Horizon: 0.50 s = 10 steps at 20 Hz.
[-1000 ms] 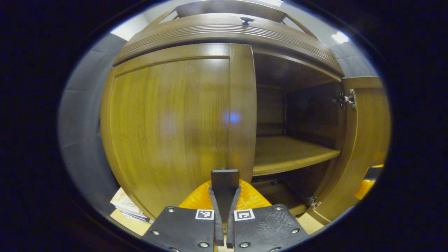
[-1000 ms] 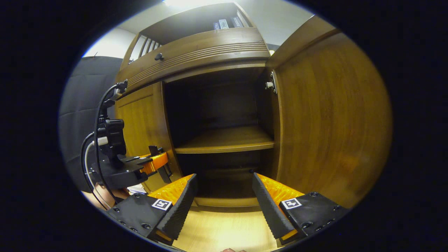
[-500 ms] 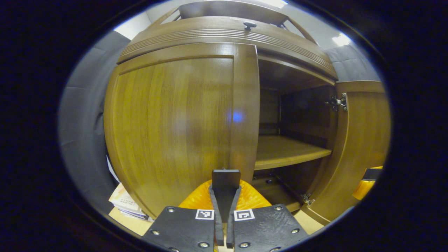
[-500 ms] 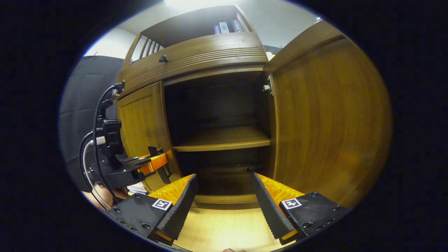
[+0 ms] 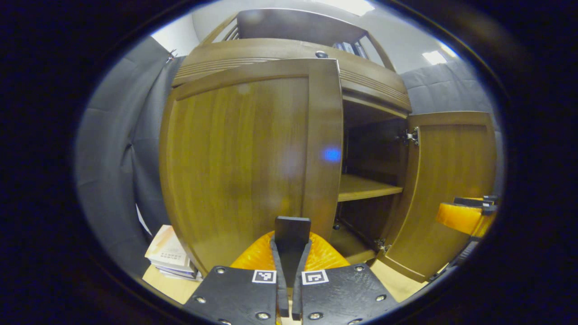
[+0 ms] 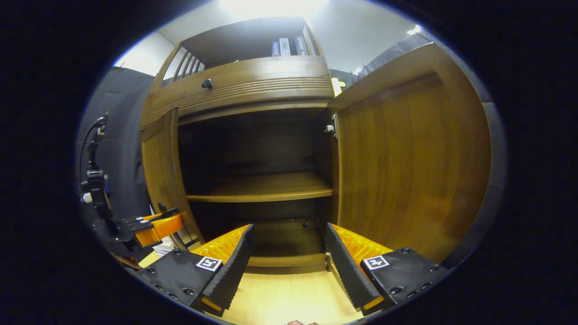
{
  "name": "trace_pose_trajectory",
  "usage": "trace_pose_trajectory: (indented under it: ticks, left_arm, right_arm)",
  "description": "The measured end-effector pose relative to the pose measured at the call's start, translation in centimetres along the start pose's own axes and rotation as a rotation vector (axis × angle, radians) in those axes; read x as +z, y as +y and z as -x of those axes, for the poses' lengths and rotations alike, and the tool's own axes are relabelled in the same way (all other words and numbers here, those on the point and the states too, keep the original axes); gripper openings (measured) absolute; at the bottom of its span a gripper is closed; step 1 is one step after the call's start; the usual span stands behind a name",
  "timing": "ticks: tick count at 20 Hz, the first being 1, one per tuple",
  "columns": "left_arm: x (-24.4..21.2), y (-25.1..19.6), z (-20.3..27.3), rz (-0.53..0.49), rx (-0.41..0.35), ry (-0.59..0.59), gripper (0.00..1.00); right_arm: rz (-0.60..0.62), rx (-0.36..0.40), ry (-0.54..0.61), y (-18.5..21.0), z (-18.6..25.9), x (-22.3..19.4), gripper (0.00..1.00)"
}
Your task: Open the right door of the double-door shoe cabinet with the right hand, and open the left door with the left hand.
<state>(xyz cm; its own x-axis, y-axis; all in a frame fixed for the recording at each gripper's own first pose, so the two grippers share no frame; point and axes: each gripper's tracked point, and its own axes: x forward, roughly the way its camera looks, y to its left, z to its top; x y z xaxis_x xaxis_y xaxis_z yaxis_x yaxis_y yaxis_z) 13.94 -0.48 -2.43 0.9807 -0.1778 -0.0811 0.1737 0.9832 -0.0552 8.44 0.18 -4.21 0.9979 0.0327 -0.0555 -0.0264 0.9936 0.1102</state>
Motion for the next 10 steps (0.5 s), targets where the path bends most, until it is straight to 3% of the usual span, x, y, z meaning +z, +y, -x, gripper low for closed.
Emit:
trace_pose_trajectory:
  ticks: [10]
  left_arm:
    - [-0.2, 3.8, 7.3, 0.023, 0.041, -0.057, 0.06]
  right_arm:
    - [0.000, -0.003, -0.010, 0.9, 1.1, -0.8, 0.92]
